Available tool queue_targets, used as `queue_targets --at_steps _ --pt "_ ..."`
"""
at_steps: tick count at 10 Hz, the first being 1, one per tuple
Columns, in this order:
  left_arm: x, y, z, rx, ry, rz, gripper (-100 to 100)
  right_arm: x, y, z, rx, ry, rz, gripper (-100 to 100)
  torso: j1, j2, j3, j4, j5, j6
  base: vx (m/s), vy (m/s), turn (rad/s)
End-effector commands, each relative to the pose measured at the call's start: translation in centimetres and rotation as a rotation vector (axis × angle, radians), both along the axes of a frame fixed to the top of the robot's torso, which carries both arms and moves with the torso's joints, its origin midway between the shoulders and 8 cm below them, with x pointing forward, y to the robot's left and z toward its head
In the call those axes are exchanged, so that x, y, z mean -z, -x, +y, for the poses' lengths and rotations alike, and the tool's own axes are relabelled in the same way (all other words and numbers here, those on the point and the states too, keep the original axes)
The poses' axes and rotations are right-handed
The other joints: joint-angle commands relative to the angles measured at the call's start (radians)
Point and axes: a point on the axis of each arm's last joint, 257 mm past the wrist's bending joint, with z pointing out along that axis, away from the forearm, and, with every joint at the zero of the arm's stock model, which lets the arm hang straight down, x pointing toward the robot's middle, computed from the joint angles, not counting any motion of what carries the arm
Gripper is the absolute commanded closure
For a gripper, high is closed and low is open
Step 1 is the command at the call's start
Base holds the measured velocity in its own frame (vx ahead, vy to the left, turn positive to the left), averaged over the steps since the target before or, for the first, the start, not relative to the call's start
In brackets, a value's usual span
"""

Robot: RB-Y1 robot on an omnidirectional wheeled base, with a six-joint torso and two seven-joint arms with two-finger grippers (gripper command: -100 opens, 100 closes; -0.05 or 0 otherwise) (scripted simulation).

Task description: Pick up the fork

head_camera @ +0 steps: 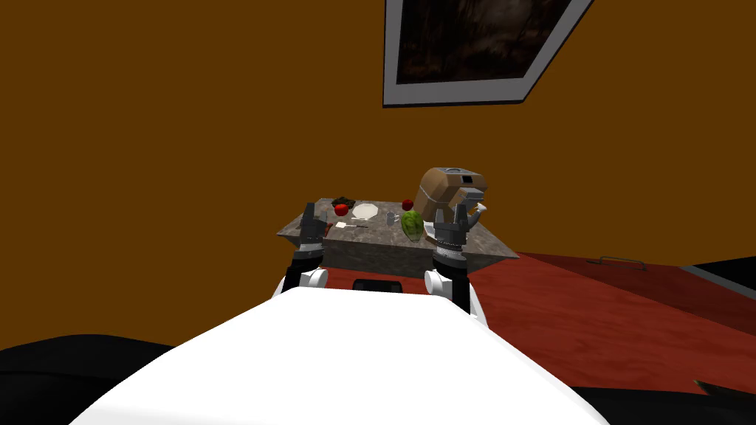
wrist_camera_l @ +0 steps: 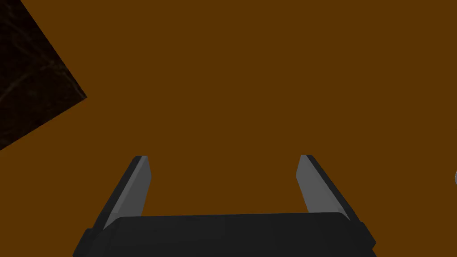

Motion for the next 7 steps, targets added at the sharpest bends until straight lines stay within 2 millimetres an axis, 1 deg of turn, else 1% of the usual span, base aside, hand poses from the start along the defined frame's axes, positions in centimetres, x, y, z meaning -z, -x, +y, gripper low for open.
queue_targets --at_steps 1,3,5,6,7 --pt "0.5 -1.2 -0.7 0.037 -0.011 0.025 -100 0.0 0.0 0.0 0.000 0.000 0.000 0 0.000 0.000 0.000 0.000 0.000 0.000 -0.033 0.002 0.032" --pt "1.1 -2.8 -1.6 0.075 -0.011 0.059 -100 0.0 0.0 0.0 0.000 0.000 0.000 0 0.000 0.003 0.002 0.001 0.000 0.000 -0.080 -0.006 0.026" --pt "1.9 -4.9 -2.5 0.115 -0.003 0.101 -100 0.0 0.0 0.0 0.000 0.000 0.000 0 0.000 0.006 0.003 0.001 0.000 0.000 -0.093 0.008 0.029" --pt "2.0 -5.0 -2.5 0.114 -0.003 0.108 -100 0.0 0.0 0.0 0.000 0.000 0.000 0 0.001 0.006 0.003 0.001 0.000 0.000 -0.053 0.003 0.007" --pt "2.5 -6.3 -3.1 0.134 0.004 0.135 -100 0.0 0.0 0.0 0.000 0.000 0.000 0 0.000 0.004 0.002 0.001 0.000 0.000 -0.047 0.001 0.024"
